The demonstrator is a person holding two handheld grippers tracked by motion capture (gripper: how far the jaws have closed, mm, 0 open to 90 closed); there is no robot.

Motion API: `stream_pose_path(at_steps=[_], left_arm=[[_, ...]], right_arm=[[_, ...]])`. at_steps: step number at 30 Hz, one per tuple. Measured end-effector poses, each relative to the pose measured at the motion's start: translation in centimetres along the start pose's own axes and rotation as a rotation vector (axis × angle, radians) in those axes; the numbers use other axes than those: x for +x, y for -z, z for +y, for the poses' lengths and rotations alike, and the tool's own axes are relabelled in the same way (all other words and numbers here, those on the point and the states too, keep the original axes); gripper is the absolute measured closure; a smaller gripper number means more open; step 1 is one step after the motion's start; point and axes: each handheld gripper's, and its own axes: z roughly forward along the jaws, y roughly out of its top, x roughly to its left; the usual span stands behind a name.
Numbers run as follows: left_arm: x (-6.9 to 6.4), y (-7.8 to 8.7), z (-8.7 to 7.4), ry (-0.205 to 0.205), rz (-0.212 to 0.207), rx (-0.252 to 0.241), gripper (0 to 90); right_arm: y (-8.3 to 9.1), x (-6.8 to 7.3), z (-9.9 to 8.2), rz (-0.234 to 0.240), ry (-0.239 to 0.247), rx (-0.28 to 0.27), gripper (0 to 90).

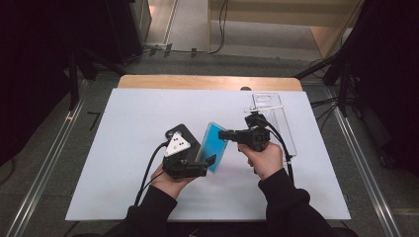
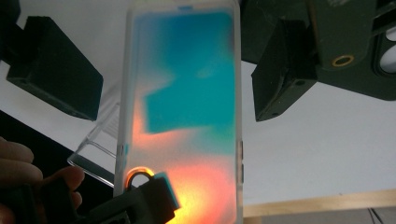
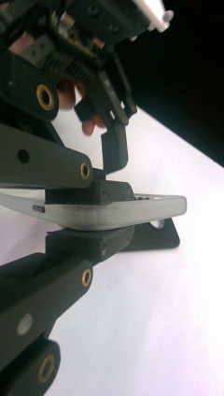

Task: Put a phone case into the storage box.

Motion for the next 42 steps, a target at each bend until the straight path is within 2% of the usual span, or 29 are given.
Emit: stream_pose_path(at_steps=[3,4,6,7,9,13,18,20,21,23,24,25,29,31,34,36,38,42], left_arm=[[0.4,0.2,0.3,0.027,-0.031,0.043,16.6],[0.5,0.3,0.4,0.033,-0.039,0.055,16.6],[0.8,0.4,0.7,0.033,-0.045,0.082,16.6],[0.9,0.4,0.8,0.035,-0.046,0.096,16.6],[1.0,0.5,0.9,0.045,-0.052,0.116,16.6],[1.4,0.8,1.3,0.026,-0.075,0.181,19.9],[1.7,1.3,1.9,0.000,-0.097,0.183,21.0],[1.9,1.4,2.2,-0.005,-0.116,0.186,21.1],[2.0,1.5,2.3,-0.008,-0.126,0.189,22.7],[2.1,1.7,2.6,-0.017,-0.150,0.193,22.7],[2.1,1.8,2.9,-0.036,-0.173,0.204,22.8],[2.1,1.8,2.9,-0.036,-0.173,0.204,22.8],[2.1,2.0,3.5,-0.089,-0.208,0.222,22.9],[2.1,2.2,3.8,-0.101,-0.226,0.220,22.9],[2.2,2.4,4.2,-0.091,-0.269,0.216,22.9],[2.3,2.4,4.3,-0.098,-0.284,0.226,23.6],[2.2,2.6,4.3,-0.123,-0.295,0.230,25.1],[1.9,2.7,4.4,-0.152,-0.328,0.234,25.0]], right_arm=[[0.2,0.3,-0.1,-0.039,0.054,-0.003,76.9],[0.2,0.3,-0.1,-0.039,0.054,-0.003,76.9],[0.3,0.4,-0.1,-0.052,0.082,-0.008,76.9],[0.4,0.6,-0.2,-0.062,0.111,-0.008,76.9],[0.4,0.6,-0.2,-0.063,0.117,-0.005,76.9],[0.8,0.7,-0.2,-0.057,0.160,-0.008,76.9],[1.4,0.9,-0.2,-0.047,0.233,0.006,76.9],[1.5,0.9,-0.2,-0.044,0.243,0.013,76.9],[1.7,0.9,-0.2,-0.026,0.266,0.020,76.9],[1.8,0.8,-0.1,-0.016,0.281,0.025,76.9],[2.1,0.9,-0.2,-0.002,0.316,0.034,76.9],[2.1,0.9,-0.2,-0.002,0.316,0.034,76.9],[2.5,1.0,-0.3,0.023,0.382,0.050,76.9],[2.6,1.0,-0.3,0.040,0.412,0.067,77.0],[2.7,1.1,-0.4,0.073,0.455,0.104,76.9],[2.7,1.1,-0.4,0.106,0.466,0.125,77.0],[2.6,1.1,-0.5,0.138,0.488,0.139,76.9],[2.4,1.2,-0.7,0.176,0.521,0.162,76.9]])
